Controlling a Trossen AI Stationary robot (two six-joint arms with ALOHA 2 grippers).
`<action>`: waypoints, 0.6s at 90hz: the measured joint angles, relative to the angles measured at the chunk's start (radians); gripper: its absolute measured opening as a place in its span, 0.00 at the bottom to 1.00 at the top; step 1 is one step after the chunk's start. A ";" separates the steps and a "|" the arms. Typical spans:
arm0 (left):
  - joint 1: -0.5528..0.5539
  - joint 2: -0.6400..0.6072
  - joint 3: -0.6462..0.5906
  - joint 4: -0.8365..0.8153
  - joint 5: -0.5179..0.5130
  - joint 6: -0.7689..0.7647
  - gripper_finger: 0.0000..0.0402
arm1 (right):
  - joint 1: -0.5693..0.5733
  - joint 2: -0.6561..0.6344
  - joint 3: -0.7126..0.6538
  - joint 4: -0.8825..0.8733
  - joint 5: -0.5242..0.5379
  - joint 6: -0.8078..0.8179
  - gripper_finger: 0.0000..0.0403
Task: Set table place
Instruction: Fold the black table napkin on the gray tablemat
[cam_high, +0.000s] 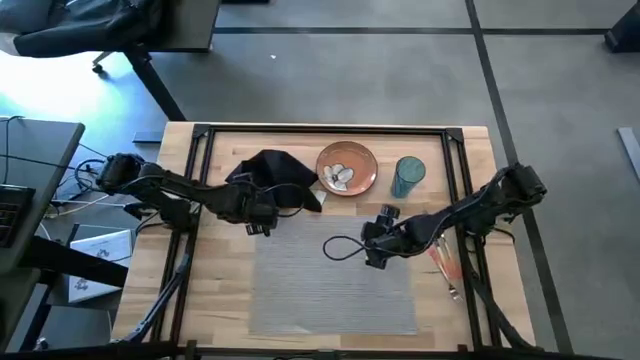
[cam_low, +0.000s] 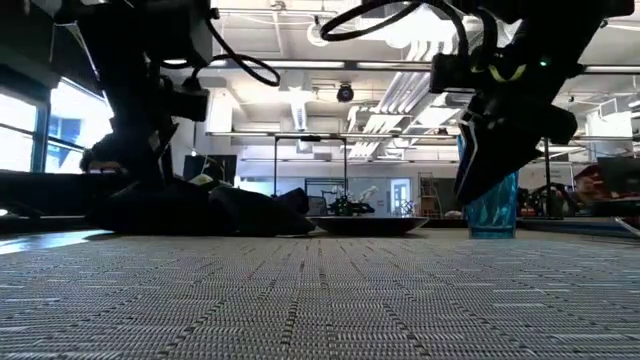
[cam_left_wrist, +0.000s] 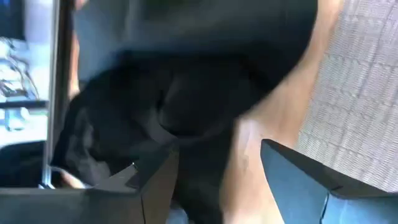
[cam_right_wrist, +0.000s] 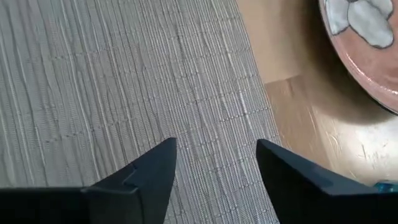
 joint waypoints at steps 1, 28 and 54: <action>0.004 0.000 -0.003 0.010 0.007 0.008 0.53 | 0.000 0.000 -0.002 0.001 0.000 0.000 0.53; 0.113 0.001 -0.090 0.175 0.023 0.135 0.35 | 0.000 0.000 -0.070 0.139 0.000 -0.004 0.53; 0.105 0.000 -0.066 0.160 0.122 0.077 0.01 | -0.003 0.000 -0.141 0.288 0.005 -0.092 0.53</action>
